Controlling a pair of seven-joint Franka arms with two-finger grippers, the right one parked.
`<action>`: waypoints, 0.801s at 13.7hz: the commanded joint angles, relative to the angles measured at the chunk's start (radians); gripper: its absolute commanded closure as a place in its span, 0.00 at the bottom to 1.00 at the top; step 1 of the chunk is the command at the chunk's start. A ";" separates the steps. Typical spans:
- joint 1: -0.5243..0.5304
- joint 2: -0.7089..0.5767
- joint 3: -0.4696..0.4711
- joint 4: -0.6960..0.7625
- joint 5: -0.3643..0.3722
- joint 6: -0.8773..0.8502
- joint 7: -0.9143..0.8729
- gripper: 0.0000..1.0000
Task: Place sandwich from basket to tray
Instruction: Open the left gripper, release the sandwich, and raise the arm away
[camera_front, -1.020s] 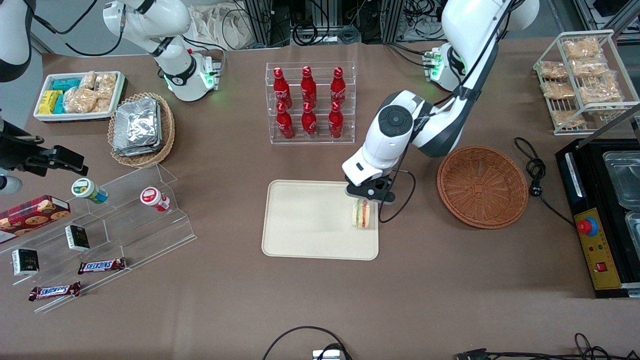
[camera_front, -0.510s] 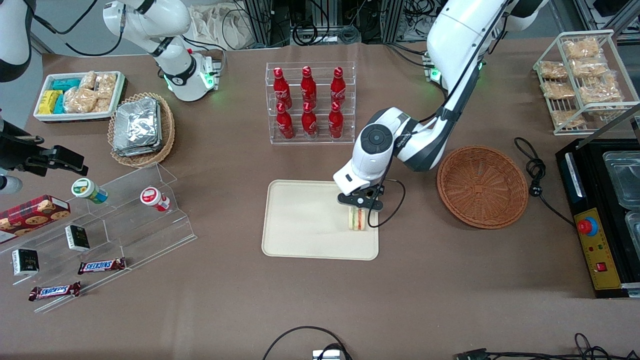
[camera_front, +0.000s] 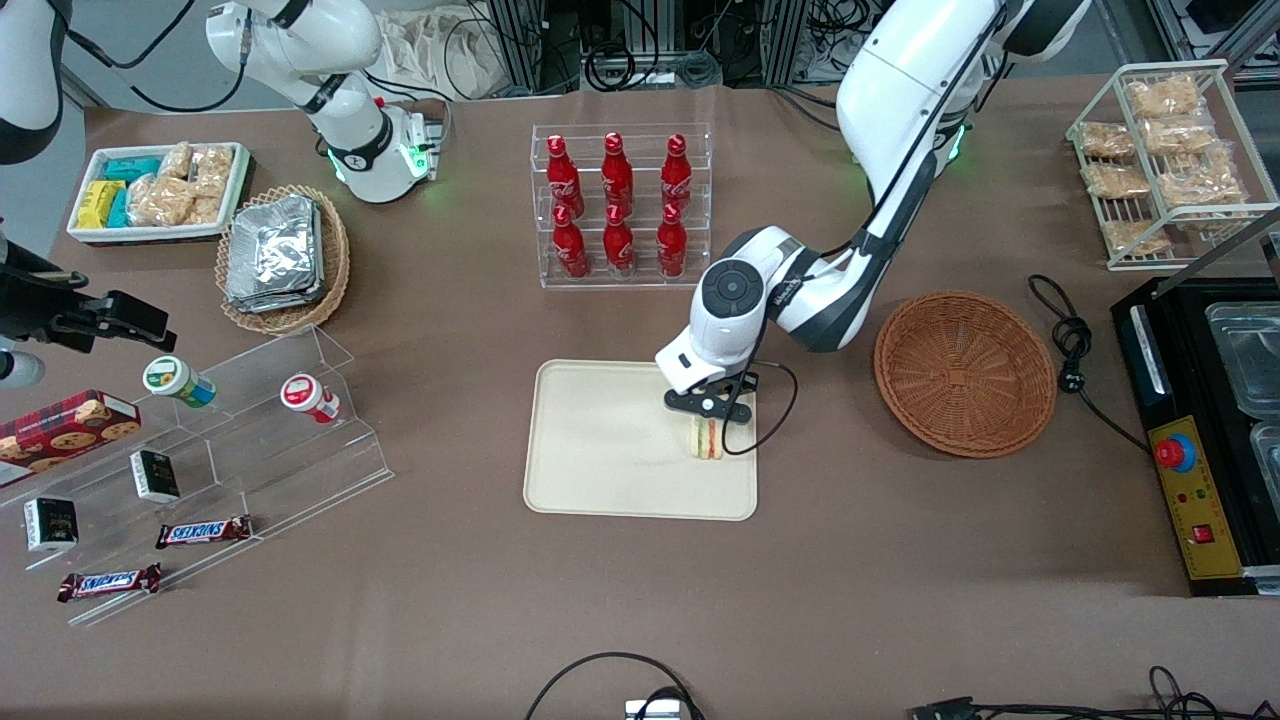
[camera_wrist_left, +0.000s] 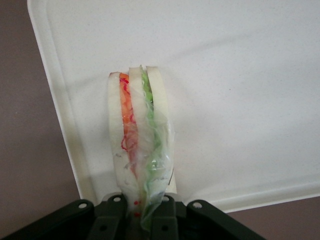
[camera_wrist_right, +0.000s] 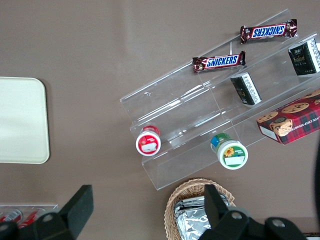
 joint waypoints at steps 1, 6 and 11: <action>-0.013 0.019 0.010 0.032 0.016 -0.014 -0.024 0.46; -0.012 0.006 0.010 0.040 0.015 -0.017 -0.060 0.12; -0.001 0.006 0.011 0.161 0.003 -0.118 -0.109 0.10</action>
